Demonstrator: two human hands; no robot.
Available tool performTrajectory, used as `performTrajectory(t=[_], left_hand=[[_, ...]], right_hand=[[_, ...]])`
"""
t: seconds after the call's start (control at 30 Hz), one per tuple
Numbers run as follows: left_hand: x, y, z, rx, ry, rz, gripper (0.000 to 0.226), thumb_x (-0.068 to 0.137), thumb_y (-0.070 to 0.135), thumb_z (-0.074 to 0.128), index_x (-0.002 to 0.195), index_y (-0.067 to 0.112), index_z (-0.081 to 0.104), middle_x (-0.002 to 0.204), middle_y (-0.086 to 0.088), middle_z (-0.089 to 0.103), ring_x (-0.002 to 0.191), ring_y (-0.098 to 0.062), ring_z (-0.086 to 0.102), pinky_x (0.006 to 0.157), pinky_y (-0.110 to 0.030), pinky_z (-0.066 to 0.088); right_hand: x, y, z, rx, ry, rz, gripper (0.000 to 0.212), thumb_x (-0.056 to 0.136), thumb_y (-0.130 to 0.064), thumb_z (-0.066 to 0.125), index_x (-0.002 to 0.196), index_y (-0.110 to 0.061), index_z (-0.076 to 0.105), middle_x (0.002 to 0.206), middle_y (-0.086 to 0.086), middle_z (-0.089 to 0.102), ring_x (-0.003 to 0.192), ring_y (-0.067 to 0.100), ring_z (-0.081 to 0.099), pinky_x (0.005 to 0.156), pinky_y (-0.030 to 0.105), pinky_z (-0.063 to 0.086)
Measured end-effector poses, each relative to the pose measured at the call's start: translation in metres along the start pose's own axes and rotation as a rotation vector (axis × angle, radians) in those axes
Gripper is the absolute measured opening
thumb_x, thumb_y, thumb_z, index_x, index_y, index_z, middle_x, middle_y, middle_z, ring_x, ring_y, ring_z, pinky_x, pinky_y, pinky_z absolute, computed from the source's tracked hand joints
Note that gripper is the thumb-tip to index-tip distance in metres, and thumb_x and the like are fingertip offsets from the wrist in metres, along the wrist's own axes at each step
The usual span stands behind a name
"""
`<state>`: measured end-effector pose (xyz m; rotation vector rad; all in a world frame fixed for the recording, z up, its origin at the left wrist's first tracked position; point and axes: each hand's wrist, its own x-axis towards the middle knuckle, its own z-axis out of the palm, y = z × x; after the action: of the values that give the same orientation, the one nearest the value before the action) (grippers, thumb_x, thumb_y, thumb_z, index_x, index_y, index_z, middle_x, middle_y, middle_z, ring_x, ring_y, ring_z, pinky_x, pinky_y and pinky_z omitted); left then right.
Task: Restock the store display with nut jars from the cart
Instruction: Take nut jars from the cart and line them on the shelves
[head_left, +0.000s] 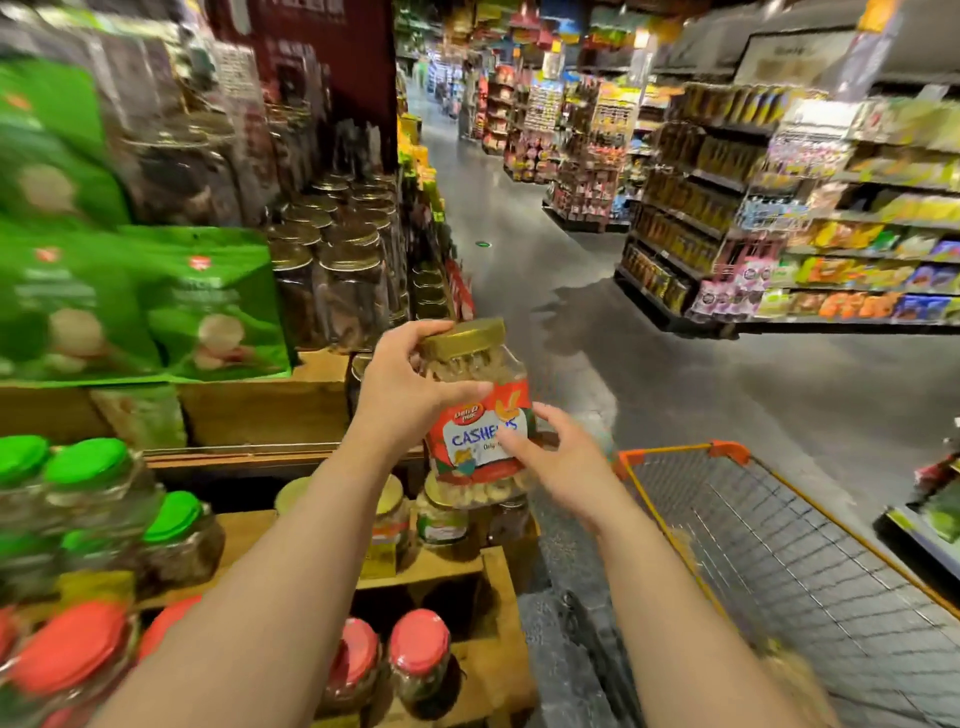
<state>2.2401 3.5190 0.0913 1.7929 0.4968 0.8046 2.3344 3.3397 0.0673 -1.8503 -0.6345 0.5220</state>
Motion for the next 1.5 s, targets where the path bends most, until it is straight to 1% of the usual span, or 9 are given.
performTrajectory(t=[0.2, 0.33, 0.5, 0.67, 0.8, 0.97, 1.13, 1.3, 1.5], left_hand=[[0.026, -0.026, -0.049, 0.042, -0.089, -0.098, 0.112, 0.053, 0.039, 0.1, 0.149, 0.03, 0.042, 0.134, 0.012, 0.06, 0.121, -0.008, 0.058, 0.1, -0.039, 0.055], [0.042, -0.039, -0.07, 0.066, -0.133, -0.129, 0.087, 0.062, 0.028, 0.097, 0.136, 0.035, 0.051, 0.108, 0.025, 0.061, 0.105, 0.002, 0.062, 0.089, -0.025, 0.056], [0.064, -0.06, -0.079, 0.136, -0.15, -0.14, 0.109, 0.059, 0.037, 0.098, 0.151, 0.035, 0.04, 0.112, 0.026, 0.057, 0.107, -0.004, 0.059, 0.089, -0.03, 0.056], [0.078, -0.088, -0.071, 0.219, -0.175, -0.178, 0.107, 0.064, 0.035, 0.096, 0.151, 0.04, 0.035, 0.123, 0.012, 0.059, 0.111, -0.007, 0.056, 0.079, -0.02, 0.051], [0.088, -0.11, -0.06, 0.26, -0.201, -0.247, 0.105, 0.066, 0.034, 0.095, 0.151, 0.034, 0.033, 0.131, 0.006, 0.058, 0.114, -0.009, 0.052, 0.093, -0.029, 0.05], [0.095, -0.136, -0.044, 0.26, -0.197, -0.342, 0.106, 0.065, 0.032, 0.096, 0.15, 0.03, 0.032, 0.138, 0.003, 0.057, 0.116, -0.009, 0.05, 0.1, -0.034, 0.049], [0.101, -0.158, -0.026, 0.26, -0.196, -0.398, 0.104, 0.061, 0.032, 0.098, 0.145, 0.031, 0.036, 0.124, 0.011, 0.058, 0.117, -0.011, 0.054, 0.099, -0.03, 0.049], [0.103, -0.176, -0.002, 0.278, -0.222, -0.432, 0.106, 0.061, 0.027, 0.099, 0.147, 0.03, 0.038, 0.131, 0.008, 0.06, 0.12, -0.011, 0.054, 0.102, -0.032, 0.049], [0.104, -0.191, 0.023, 0.273, -0.244, -0.443, 0.11, 0.06, 0.028, 0.099, 0.152, 0.027, 0.038, 0.139, 0.006, 0.058, 0.127, -0.014, 0.053, 0.109, -0.04, 0.047]], right_hand=[[0.046, -0.007, 0.059, 0.135, -0.044, 0.027, 0.071, 0.071, -0.043, 0.091, 0.129, -0.037, 0.05, 0.128, -0.006, 0.067, 0.118, 0.015, 0.065, 0.091, 0.047, 0.06], [0.068, -0.005, 0.087, 0.142, -0.066, 0.065, 0.065, 0.076, -0.034, 0.089, 0.126, -0.038, 0.048, 0.125, -0.004, 0.069, 0.112, 0.015, 0.068, 0.091, 0.045, 0.061], [0.1, -0.001, 0.103, 0.133, -0.05, 0.08, 0.085, 0.059, -0.043, 0.093, 0.132, -0.033, 0.051, 0.118, -0.003, 0.074, 0.107, 0.016, 0.072, 0.089, 0.048, 0.061], [0.133, 0.003, 0.1, 0.009, -0.074, 0.081, 0.089, 0.069, -0.041, 0.09, 0.145, -0.03, 0.045, 0.141, -0.004, 0.059, 0.132, 0.016, 0.053, 0.1, 0.05, 0.055], [0.157, 0.015, 0.1, -0.046, -0.135, 0.142, 0.084, 0.078, -0.029, 0.087, 0.149, -0.03, 0.042, 0.142, -0.007, 0.056, 0.134, 0.014, 0.049, 0.107, 0.051, 0.05], [0.181, 0.032, 0.099, -0.026, -0.234, 0.232, 0.073, 0.081, -0.02, 0.085, 0.142, -0.03, 0.046, 0.109, -0.022, 0.057, 0.114, 0.007, 0.055, 0.108, 0.044, 0.049], [0.2, 0.056, 0.098, 0.003, -0.27, 0.313, 0.075, 0.077, -0.021, 0.085, 0.139, -0.031, 0.045, 0.133, -0.009, 0.059, 0.131, 0.017, 0.053, 0.111, 0.051, 0.046], [0.21, 0.073, 0.089, 0.021, -0.3, 0.391, 0.119, 0.052, -0.051, 0.089, 0.154, -0.023, 0.034, 0.148, -0.002, 0.054, 0.132, 0.019, 0.054, 0.103, 0.048, 0.051], [0.217, 0.091, 0.079, 0.054, -0.238, 0.412, 0.121, 0.054, -0.081, 0.077, 0.153, -0.023, 0.039, 0.145, -0.004, 0.057, 0.125, 0.016, 0.06, 0.106, 0.048, 0.051]])
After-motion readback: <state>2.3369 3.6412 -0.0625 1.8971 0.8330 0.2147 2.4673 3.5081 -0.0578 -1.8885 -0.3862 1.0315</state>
